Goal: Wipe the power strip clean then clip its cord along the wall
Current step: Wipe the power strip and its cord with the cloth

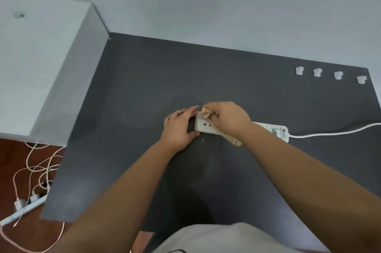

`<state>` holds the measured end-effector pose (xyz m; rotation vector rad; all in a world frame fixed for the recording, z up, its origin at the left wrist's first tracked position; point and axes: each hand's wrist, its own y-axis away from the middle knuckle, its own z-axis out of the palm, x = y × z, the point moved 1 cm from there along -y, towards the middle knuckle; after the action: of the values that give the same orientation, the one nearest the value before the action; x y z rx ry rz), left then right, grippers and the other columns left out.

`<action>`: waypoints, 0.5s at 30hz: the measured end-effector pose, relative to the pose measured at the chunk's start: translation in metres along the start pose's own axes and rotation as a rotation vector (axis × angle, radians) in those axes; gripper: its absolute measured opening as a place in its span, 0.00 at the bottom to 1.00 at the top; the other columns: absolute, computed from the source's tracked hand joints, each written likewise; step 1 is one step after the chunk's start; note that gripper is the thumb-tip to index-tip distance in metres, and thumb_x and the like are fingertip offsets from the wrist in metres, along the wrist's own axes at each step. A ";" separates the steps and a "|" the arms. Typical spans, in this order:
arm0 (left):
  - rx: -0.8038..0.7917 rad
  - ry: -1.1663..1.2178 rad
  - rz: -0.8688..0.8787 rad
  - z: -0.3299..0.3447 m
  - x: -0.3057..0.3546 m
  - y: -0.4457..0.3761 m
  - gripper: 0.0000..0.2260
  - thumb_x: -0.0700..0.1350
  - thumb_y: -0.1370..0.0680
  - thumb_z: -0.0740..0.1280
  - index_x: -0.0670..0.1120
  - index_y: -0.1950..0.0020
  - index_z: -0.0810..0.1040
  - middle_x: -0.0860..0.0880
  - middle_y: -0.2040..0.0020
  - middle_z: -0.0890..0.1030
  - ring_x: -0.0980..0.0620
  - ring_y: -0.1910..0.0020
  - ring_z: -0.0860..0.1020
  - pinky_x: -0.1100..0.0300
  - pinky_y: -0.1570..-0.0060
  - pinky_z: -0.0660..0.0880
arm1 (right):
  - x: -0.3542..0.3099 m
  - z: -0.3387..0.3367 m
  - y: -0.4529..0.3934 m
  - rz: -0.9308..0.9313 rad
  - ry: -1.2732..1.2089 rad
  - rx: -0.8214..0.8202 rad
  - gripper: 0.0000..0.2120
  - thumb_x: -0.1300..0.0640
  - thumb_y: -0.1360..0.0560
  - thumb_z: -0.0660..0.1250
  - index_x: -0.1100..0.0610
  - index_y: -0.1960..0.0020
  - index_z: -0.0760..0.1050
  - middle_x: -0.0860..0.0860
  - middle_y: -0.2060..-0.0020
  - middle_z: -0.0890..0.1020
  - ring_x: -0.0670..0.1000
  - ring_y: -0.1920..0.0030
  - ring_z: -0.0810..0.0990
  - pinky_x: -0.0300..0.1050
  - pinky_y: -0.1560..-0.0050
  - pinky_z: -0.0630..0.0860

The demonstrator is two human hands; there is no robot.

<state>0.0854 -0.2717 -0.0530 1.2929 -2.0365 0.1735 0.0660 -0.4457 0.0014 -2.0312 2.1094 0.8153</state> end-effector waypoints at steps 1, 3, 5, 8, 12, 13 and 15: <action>-0.004 -0.004 -0.003 0.000 0.000 -0.001 0.36 0.52 0.29 0.73 0.59 0.26 0.58 0.57 0.31 0.72 0.51 0.29 0.63 0.49 0.29 0.56 | 0.002 -0.001 -0.004 0.024 -0.014 0.037 0.12 0.57 0.26 0.59 0.44 0.48 0.76 0.50 0.55 0.82 0.54 0.54 0.79 0.47 0.58 0.76; -0.006 -0.005 -0.014 0.000 -0.001 -0.001 0.37 0.52 0.30 0.73 0.60 0.26 0.57 0.56 0.31 0.72 0.51 0.29 0.63 0.50 0.29 0.56 | 0.000 0.004 -0.011 0.050 0.014 0.026 0.13 0.57 0.25 0.58 0.45 0.45 0.76 0.51 0.52 0.82 0.55 0.52 0.79 0.48 0.57 0.75; -0.006 0.000 -0.013 -0.002 -0.002 -0.002 0.38 0.51 0.30 0.73 0.60 0.26 0.56 0.55 0.32 0.72 0.52 0.30 0.64 0.50 0.30 0.56 | -0.005 0.016 -0.010 0.035 0.069 -0.039 0.15 0.58 0.24 0.57 0.45 0.41 0.74 0.53 0.50 0.80 0.57 0.49 0.78 0.49 0.55 0.74; -0.022 0.010 0.010 -0.004 -0.003 -0.002 0.38 0.52 0.30 0.73 0.59 0.25 0.56 0.60 0.33 0.74 0.52 0.30 0.63 0.50 0.31 0.55 | -0.005 0.019 -0.002 -0.055 0.125 -0.140 0.16 0.57 0.24 0.58 0.43 0.41 0.74 0.52 0.48 0.80 0.56 0.48 0.78 0.50 0.54 0.75; -0.031 0.006 0.012 -0.005 -0.003 -0.003 0.37 0.53 0.30 0.73 0.59 0.26 0.57 0.65 0.34 0.73 0.55 0.31 0.62 0.54 0.34 0.54 | 0.014 0.006 0.003 -0.004 0.018 -0.027 0.15 0.57 0.26 0.59 0.43 0.44 0.75 0.49 0.49 0.82 0.54 0.49 0.79 0.50 0.53 0.77; -0.033 0.007 0.008 -0.005 -0.003 -0.003 0.36 0.52 0.30 0.73 0.60 0.26 0.59 0.64 0.33 0.73 0.55 0.30 0.62 0.54 0.34 0.54 | 0.021 0.004 0.003 0.061 -0.021 0.052 0.15 0.57 0.27 0.59 0.42 0.45 0.75 0.49 0.50 0.82 0.54 0.50 0.79 0.50 0.54 0.78; -0.032 -0.015 0.014 -0.004 -0.003 -0.003 0.33 0.52 0.30 0.73 0.62 0.28 0.63 0.62 0.32 0.72 0.54 0.29 0.61 0.52 0.33 0.55 | 0.027 0.006 0.006 0.120 -0.021 0.090 0.16 0.57 0.26 0.58 0.42 0.45 0.75 0.49 0.50 0.82 0.55 0.50 0.79 0.49 0.54 0.77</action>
<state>0.0910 -0.2692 -0.0525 1.2644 -2.0528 0.1374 0.0557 -0.4674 -0.0128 -1.8594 2.2318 0.7395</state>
